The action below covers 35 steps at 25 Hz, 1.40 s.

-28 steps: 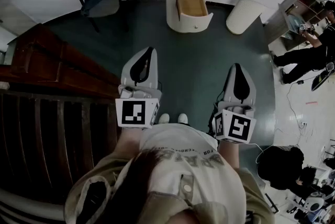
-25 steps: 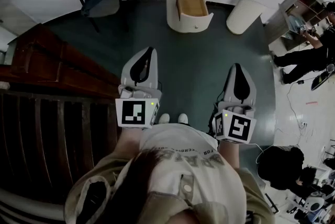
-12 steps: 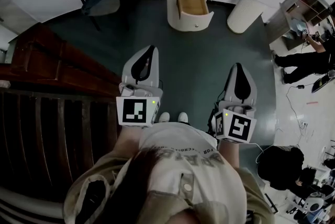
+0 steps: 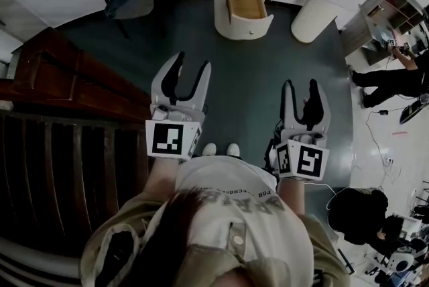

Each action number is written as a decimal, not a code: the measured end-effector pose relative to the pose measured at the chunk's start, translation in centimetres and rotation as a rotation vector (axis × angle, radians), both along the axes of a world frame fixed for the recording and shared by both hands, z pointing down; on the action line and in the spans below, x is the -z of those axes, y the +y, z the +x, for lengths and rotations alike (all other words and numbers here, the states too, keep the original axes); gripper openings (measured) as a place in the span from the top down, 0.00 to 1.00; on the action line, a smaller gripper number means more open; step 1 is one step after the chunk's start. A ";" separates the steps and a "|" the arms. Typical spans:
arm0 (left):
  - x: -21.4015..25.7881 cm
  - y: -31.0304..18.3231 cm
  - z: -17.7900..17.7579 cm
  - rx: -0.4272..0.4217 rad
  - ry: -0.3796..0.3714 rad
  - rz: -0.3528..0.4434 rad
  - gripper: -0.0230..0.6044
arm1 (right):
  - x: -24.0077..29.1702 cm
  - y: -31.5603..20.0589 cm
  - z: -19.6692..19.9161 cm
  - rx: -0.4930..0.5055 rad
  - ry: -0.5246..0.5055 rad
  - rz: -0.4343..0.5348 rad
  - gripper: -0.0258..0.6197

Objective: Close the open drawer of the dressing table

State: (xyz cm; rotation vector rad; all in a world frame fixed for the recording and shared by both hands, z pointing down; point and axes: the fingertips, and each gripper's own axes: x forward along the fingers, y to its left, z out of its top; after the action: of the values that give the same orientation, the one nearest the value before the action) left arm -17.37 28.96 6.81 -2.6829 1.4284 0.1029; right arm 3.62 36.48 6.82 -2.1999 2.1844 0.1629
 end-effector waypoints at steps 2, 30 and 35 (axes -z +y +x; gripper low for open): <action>0.0 0.0 0.1 -0.016 -0.003 0.013 0.54 | -0.1 -0.1 -0.2 0.017 0.010 -0.004 0.45; -1.8 -0.4 5.0 0.082 -0.070 -0.049 0.48 | -2.9 -0.9 7.9 0.083 -0.024 -0.052 0.41; -3.8 -1.1 4.3 0.105 -0.110 -0.099 0.48 | -4.8 -2.0 7.6 0.100 -0.043 -0.091 0.41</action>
State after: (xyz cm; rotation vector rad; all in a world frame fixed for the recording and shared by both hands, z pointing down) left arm -13.05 27.88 10.57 -2.6364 1.5759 -0.1248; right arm 11.25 34.46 11.61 -2.1109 2.3157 0.0137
